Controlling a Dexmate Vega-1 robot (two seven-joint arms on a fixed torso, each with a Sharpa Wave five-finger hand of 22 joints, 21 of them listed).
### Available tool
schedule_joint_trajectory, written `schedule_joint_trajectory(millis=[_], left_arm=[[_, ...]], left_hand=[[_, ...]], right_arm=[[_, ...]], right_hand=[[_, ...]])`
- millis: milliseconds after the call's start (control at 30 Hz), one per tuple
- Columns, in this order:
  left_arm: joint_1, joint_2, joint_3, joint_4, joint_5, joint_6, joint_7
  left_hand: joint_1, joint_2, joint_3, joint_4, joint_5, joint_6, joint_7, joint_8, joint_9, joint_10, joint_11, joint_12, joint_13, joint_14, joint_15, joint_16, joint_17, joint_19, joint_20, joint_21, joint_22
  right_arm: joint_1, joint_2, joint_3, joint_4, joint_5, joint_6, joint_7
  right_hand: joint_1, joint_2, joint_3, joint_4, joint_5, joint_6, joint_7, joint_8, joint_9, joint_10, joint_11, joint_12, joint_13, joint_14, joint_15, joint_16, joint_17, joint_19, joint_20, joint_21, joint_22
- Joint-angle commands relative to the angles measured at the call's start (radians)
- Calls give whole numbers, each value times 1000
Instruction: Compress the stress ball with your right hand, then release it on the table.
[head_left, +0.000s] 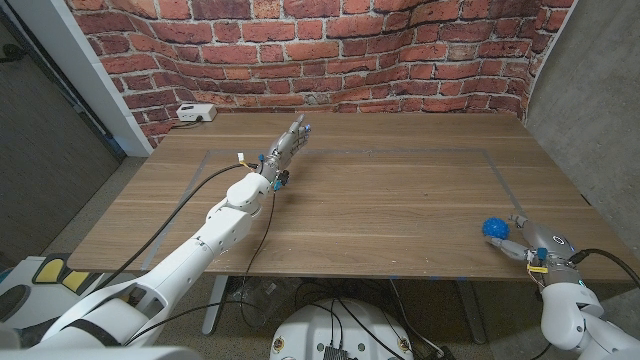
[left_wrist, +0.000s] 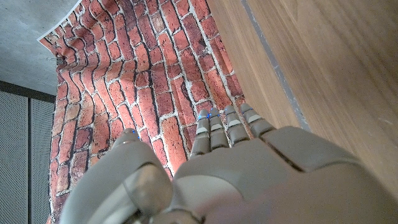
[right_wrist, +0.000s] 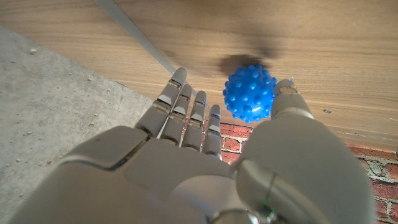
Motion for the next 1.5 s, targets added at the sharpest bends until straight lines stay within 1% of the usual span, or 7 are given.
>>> schedule_joint_trajectory(millis=[33, 500, 700, 967, 1167, 1300, 1500], left_arm=[[-6, -4, 1, 10, -1, 2, -2], [-19, -14, 5, 30, 1, 0, -4], [-20, -14, 5, 28, 4, -1, 0], [-16, -11, 3, 18, 5, 3, 7], [-11, -8, -1, 13, 5, 2, 12], [-8, -7, -2, 11, 2, 4, 13], [-6, -5, -3, 9, 2, 4, 13]], left_hand=[[5, 1, -1, -3, 0, 8, 2, 1, 4, 9, -2, -3, 6, 6, 3, -2, 2, 1, 5, -2, 5], [6, 3, -2, -3, -1, 9, 1, 1, 4, 10, -2, -3, 6, 6, 3, -2, 2, 0, 6, -2, 5], [7, 4, -3, -3, -2, 9, 1, 1, 4, 10, -1, -3, 6, 6, 4, -2, 2, 0, 5, -2, 5], [8, 4, -3, -3, -2, 10, 1, 1, 4, 10, -4, -3, 6, 5, 4, -2, 2, 1, 5, -2, 5], [8, 5, -4, -3, -3, 9, 1, 1, 4, 10, -2, -3, 6, 5, 3, -2, 2, 0, 5, -2, 5], [9, 5, -4, -3, -3, 10, 2, 1, 4, 10, -3, -3, 6, 6, 2, -2, 2, 0, 6, -2, 5], [9, 6, -4, -3, -3, 10, 2, 1, 4, 11, 0, -3, 6, 5, 3, -2, 2, 1, 5, -1, 5]], right_arm=[[1, -17, -3, -17, 13, -32, 13], [-19, -21, 29, -41, 24, 1, 4], [-21, 7, 45, -52, 15, 41, -27], [-16, 51, 69, -43, 15, 147, -60], [9, 81, 73, -22, 26, 231, -71], [34, 97, 66, -2, 27, 285, -86], [79, 113, 48, 28, 27, 362, -106]], right_hand=[[-15, -3, -10, 3, 7, -29, 9, -2, 1, -28, 11, 1, 4, -22, 16, -1, 0, -11, 18, -11, 1], [-48, -9, -26, 10, 15, -73, 25, 2, 1, -84, 24, 3, 5, -87, 42, -4, -2, -65, 46, -41, 1], [-65, -12, -33, 17, 17, -82, 33, 3, 1, -93, 31, 5, 5, -90, 40, 1, -2, -70, 42, -45, 1], [-99, -10, -46, 32, 19, -56, 36, 18, 4, -84, 31, 17, 6, -81, 37, 9, -1, -66, 44, -46, 2], [-136, 6, -55, 51, 19, -55, 48, 21, 5, -77, 42, 26, 6, -90, 3, 10, 1, -68, -6, -50, 3], [-138, 24, -50, 52, 19, 14, 58, 50, 9, -63, 47, 34, 6, -80, -5, 15, 0, -54, -14, -49, 2], [-137, 33, -46, 51, 18, -3, 71, 41, 9, -48, 45, 41, 6, -78, -5, 15, -1, -53, -15, -51, 2]])
